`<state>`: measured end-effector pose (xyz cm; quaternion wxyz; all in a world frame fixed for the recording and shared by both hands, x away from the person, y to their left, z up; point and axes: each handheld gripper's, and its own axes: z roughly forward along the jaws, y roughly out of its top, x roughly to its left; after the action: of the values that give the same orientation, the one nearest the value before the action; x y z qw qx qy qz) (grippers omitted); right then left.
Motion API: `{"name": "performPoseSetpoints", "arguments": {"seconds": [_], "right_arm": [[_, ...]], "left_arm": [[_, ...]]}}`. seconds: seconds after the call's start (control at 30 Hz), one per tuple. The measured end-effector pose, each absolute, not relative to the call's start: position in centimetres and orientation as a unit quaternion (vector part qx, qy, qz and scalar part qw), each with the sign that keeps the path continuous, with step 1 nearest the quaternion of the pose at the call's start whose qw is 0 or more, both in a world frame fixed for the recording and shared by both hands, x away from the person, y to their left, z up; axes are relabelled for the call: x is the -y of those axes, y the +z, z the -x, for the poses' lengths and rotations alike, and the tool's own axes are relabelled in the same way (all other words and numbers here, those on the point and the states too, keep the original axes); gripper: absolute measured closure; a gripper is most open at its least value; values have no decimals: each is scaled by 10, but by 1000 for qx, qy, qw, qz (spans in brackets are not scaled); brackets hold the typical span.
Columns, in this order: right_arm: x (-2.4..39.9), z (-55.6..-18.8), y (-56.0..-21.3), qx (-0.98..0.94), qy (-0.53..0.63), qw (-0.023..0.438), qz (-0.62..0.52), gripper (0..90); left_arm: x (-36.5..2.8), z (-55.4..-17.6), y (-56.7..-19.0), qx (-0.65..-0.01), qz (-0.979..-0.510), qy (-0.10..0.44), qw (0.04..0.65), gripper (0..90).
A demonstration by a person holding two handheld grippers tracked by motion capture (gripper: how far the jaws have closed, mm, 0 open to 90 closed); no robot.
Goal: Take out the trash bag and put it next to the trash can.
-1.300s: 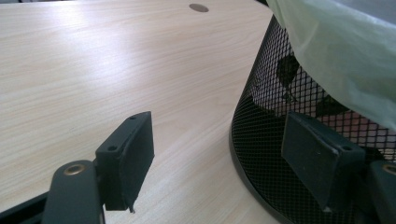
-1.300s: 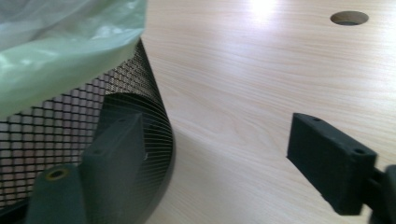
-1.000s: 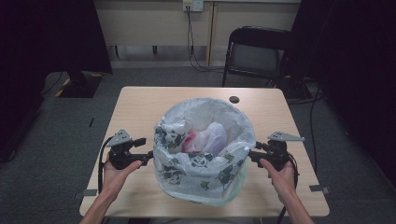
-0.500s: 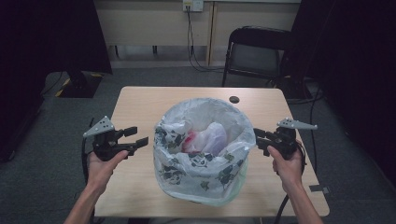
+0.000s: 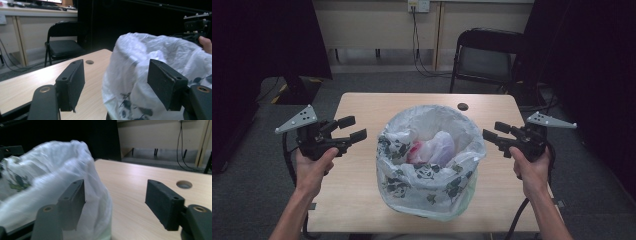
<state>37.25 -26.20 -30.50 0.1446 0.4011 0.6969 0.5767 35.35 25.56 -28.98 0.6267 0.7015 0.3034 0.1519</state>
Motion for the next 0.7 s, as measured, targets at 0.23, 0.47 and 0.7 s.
{"name": "performPoseSetpoints", "arguments": {"seconds": [0.23,0.47,0.7], "right_arm": [[251,-360,-285,-690,610,142,-363,292],[220,-344,-276,-710,622,116,-310,268],[196,-338,-274,-726,615,106,-287,244]], "left_arm": [[-233,-349,-290,-279,-717,119,627,245],[-212,-354,-293,-259,-736,99,618,205],[-207,-354,-291,-254,-736,107,618,531]]}}
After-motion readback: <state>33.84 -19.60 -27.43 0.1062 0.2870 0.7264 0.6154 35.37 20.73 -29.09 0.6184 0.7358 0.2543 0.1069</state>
